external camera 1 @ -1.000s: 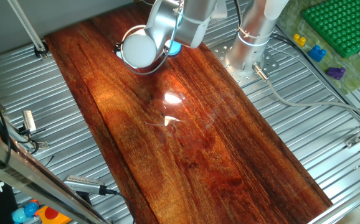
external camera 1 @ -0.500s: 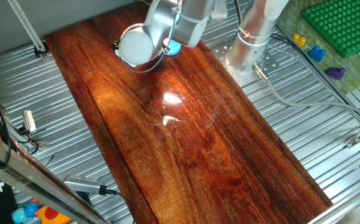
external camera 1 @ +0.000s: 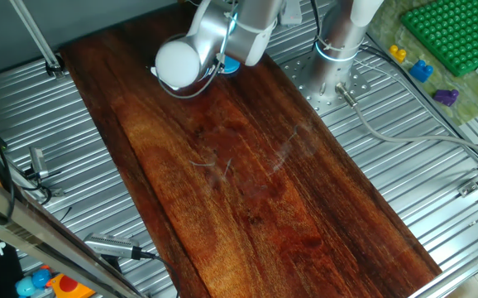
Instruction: Turn off the desk lamp by pressing the button
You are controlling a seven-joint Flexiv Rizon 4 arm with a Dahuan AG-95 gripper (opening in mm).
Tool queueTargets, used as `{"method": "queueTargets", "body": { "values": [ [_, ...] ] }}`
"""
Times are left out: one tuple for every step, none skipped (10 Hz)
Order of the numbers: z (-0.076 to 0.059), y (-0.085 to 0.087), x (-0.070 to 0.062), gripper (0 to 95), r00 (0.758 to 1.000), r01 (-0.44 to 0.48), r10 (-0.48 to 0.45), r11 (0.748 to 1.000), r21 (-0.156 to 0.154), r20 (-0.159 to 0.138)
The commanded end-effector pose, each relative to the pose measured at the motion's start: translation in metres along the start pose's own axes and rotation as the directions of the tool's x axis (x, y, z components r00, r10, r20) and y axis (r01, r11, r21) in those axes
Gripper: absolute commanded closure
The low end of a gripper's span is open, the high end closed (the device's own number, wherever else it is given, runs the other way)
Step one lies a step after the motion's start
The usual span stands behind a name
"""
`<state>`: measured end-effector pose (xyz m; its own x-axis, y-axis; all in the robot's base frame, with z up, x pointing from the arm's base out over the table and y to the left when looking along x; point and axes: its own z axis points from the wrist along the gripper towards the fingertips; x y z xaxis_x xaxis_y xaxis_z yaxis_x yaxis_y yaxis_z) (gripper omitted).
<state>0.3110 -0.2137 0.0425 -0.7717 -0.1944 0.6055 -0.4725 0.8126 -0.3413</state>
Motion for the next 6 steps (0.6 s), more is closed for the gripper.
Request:
{"method": "queueTargets", "body": {
  "values": [
    [-0.008,-0.002,0.006,95.0,0.999,-0.038,0.038,0.999,-0.014,0.020],
    [-0.010,-0.004,0.006,95.0,0.997,-0.065,0.066,0.998,-0.022,0.037],
    [-0.014,-0.007,0.005,95.0,0.995,-0.085,0.086,0.996,-0.033,0.045],
    [-0.020,-0.012,0.002,95.0,0.993,-0.106,0.108,0.993,-0.045,0.055],
    [-0.027,-0.019,-0.002,95.0,0.991,-0.122,0.124,0.991,-0.047,0.056],
    [-0.041,-0.029,-0.011,95.0,0.986,-0.147,0.152,0.987,-0.069,0.065]
  ]
}}
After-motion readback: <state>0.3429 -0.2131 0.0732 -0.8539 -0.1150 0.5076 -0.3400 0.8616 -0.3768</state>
